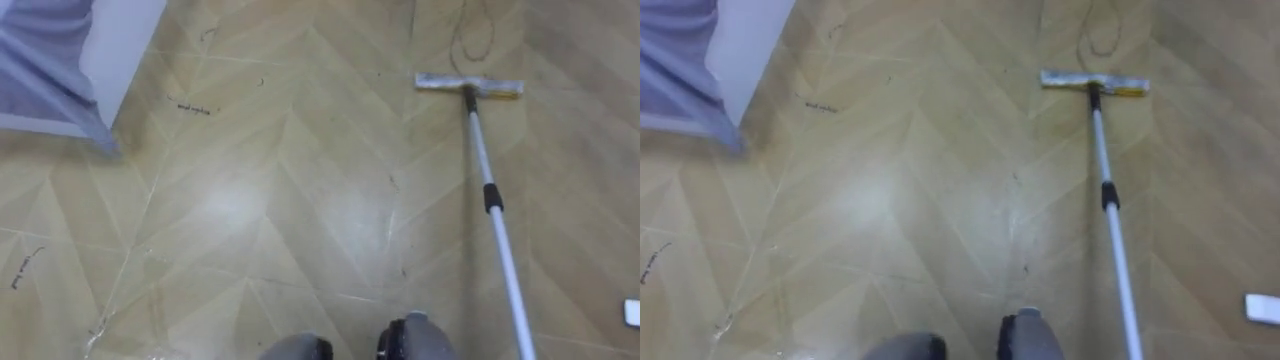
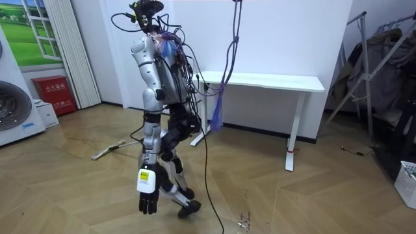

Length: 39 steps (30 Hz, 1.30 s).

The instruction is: Mop floor

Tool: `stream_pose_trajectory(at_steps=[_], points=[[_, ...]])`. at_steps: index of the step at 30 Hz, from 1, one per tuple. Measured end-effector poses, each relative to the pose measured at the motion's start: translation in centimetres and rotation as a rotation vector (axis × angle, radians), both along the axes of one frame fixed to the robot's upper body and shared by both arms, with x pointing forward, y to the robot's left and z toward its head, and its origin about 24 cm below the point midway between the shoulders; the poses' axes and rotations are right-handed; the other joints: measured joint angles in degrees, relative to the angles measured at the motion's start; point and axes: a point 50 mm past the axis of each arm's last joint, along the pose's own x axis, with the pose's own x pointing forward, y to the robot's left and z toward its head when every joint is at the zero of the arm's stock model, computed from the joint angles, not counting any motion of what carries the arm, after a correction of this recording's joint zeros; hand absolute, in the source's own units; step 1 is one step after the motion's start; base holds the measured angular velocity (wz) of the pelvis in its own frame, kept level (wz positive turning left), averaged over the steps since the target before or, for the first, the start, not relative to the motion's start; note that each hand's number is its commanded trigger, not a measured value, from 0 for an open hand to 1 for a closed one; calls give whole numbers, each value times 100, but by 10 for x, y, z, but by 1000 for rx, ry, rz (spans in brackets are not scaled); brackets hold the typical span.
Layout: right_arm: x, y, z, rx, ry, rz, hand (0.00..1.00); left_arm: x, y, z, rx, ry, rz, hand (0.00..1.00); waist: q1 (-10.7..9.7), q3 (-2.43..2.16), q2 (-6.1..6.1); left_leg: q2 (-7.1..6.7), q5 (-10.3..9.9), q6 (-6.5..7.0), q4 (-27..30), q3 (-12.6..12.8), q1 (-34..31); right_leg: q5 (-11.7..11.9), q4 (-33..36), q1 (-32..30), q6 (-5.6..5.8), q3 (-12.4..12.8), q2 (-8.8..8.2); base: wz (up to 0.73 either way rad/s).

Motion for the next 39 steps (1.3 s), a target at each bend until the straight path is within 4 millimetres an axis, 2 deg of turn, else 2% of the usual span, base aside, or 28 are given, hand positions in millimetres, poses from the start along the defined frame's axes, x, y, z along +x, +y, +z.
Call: stream_pose_trajectory(at_steps=[2, 4, 5, 6, 7, 10, 11, 12, 13, 14, 15, 16, 18, 21, 23, 24, 25, 26, 27, 28, 29, 31, 33, 35, 36, 37, 38, 39], points=[[34, -6, 13, 2, -103, 26, 100, 4, -2, 1, -20, -32, 7, 0, 153, 25, -85, 184, -188, 85, 294, -26, -600, -183, 115, 59, -61, 21, 120, -26], [60, -6, 23, 25, -196, 28, 100, 6, -2, 2, -25, -56, 12, 0, 339, 54, -129, 317, -718, 80, -886, -47, -917, -384, 146, 266, 0, 29, 207, -6], [62, -5, 23, 33, -209, 22, 100, 4, -1, 3, -25, -55, 11, 0, 348, 54, -131, 333, -798, 77, -1444, -59, -879, -468, 131, 356, 40, 27, 229, 13], [62, -3, 22, 50, -220, 9, 100, 0, -1, 3, -30, -49, 10, 0, 345, 54, -100, 332, -821, 88, -2510, -93, -716, -650, 117, 537, 66, 7, 231, 16], [55, -3, 19, 60, -214, -6, 100, -2, -2, 2, -49, -41, 9, 0, 310, 57, -24, 324, -946, 302, -3173, -168, -582, -826, 70, 755, 89, -88, 213, 21], [8, -11, 6, 59, -122, -66, 100, 5, -3, 2, -76, -50, 1, 0, 150, 18, 88, 32, -1341, 746, -3201, -99, -331, -1037, -150, 1167, 311, -220, -101, 46], [-4, -14, 4, 49, -91, -79, 100, 8, -3, 2, -77, -57, -1, 0, 119, 12, 98, -70, -1419, 807, -3205, -78, -269, -1003, -17, 1156, 378, -181, -174, 50], [-33, -20, 1, 27, -15, -98, 100, 13, -4, 3, -77, -75, -12, 0, 31, -13, 140, -264, -1566, 951, -3176, -5, -133, -825, 463, 1058, 605, -76, -353, 47], [-63, -24, -2, 1, 59, -113, 100, 19, -6, 4, -79, -92, -23, 0, -43, -80, 247, -404, -1765, 1040, -3122, -4, -9, -447, 952, 922, 732, 19, -438, 36], [-77, -25, -2, -9, 93, -118, 100, 20, -7, 4, -81, -100, -23, 0, -53, -124, 320, -435, -1864, 1059, -3102, -7, 52, -191, 1160, 833, 753, 68, -439, 13], [-96, -23, -4, -16, 137, -128, 100, 22, -7, 5, -84, -119, -28, 0, -138, -180, 462, -488, -2010, 1087, -3106, -67, 163, 299, 1484, 670, 761, 86, -421, 0], [-104, -17, -7, -13, 156, -137, 100, 27, -6, 6, -81, -147, -13, 0, -252, -176, 580, -499, -2109, 1121, -3140, -117, 276, 417, 1684, 483, 768, 181, -354, 0], [-108, -4, -12, 6, 164, -146, 100, 35, -4, 8, -62, -174, -2, 0, -390, -123, 627, -510, -2193, 1124, -3250, -140, 431, 280, 1582, 29, 785, 321, -211, -7], [-110, 13, -19, 35, 172, -157, 100, 36, -9, 8, -61, -177, -13, 0, -540, -91, 587, -583, -2313, 1086, -3535, -180, 821, 214, 166, -398, 761, 291, -154, -1], [-109, 16, -20, 44, 179, -169, 100, 32, -10, 7, -62, -159, -9, 0, -528, -61, 549, -582, -2476, 1032, -3566, -198, 1081, 390, -807, -424, 541, 130, -164, 0], [-103, 14, -19, 38, 178, -168, 100, 24, -10, 5, -56, -130, 1, 0, -508, -42, 497, -568, -2641, 983, -3482, -244, 1235, 589, -848, -349, 441, 18, -178, -6], [-91, 10, -17, 25, 168, -155, 100, 17, -8, 4, -50, -105, 16, 0, -438, -43, 495, -508, -2794, 886, -3340, -273, 1349, 562, -765, -198, 391, -85, -169, -12], [-83, 7, -15, 18, 158, -151, 100, 16, -7, 4, -46, -96, 24, 0, -407, -40, 489, -459, -2831, 815, -3183, -262, 1340, 511, -713, -166, 344, -119, -169, -22], [-63, 0, -11, 3, 120, -141, 100, 13, -4, 4, -39, -83, 44, 0, -320, -7, 430, -348, -2721, 586, -2586, -226, 1179, 386, -521, -115, 200, -146, -124, -19], [-40, -7, -5, -15, 69, -123, 100, 10, 0, 5, -26, -85, 70, 0, -259, 0, 323, -235, -2398, 220, -1837, -169, 913, 180, -274, -101, 154, -128, -100, -18], [-26, -11, -1, -24, 37, -114, 100, 9, 2, 5, -20, -84, 86, 0, -217, 2, 261, -194, -2199, 144, -1511, -138, 785, 91, -162, -98, 128, -100, -81, -20], [29, -20, 18, -52, -102, -40, 100, 8, 8, 7, -3, -87, 91, 0, -11, 31, 76, -63, -1380, 18, -535, -194, 284, -190, 79, -17, 44, -35, 66, -20], [59, -23, 31, -48, -201, -5, 100, 10, 8, 8, -5, -100, 76, 0, 79, 51, -13, -20, -1511, 79, -671, -329, -76, -297, 71, 84, 70, -12, 195, -4], [76, -19, 37, -22, -269, 4, 100, 7, 8, 9, -8, -96, 74, 0, 246, 65, -115, 39, -1675, 103, -1640, -363, -323, -372, -12, 240, 112, 33, 223, -8], [75, -18, 35, -1, -275, -4, 100, 4, 7, 8, -15, -87, 70, 0, 316, 58, -124, 15, -1652, 90, -2592, -538, -352, -447, -146, 432, 146, 24, 226, -6], [67, -16, 30, 14, -256, -12, 100, -2, 6, 7, -26, -70, 70, 0, 316, 50, -106, 27, -1402, 193, -3135, -599, -356, -550, -264, 660, 178, 6, 193, 0], [58, -16, 26, 21, -238, -25, 100, -4, 6, 6, -31, -59, 72, 0, 285, 31, -82, 11, -1371, 205, -3199, -555, -339, -605, -314, 757, 231, -22, 114, 27], [34, -21, 19, 20, -189, -51, 100, -7, 4, 5, -48, -50, 71, 0, 239, -44, -47, -13, -1498, 460, -3214, -444, -205, -686, -411, 940, 368, -97, 10, 53]])
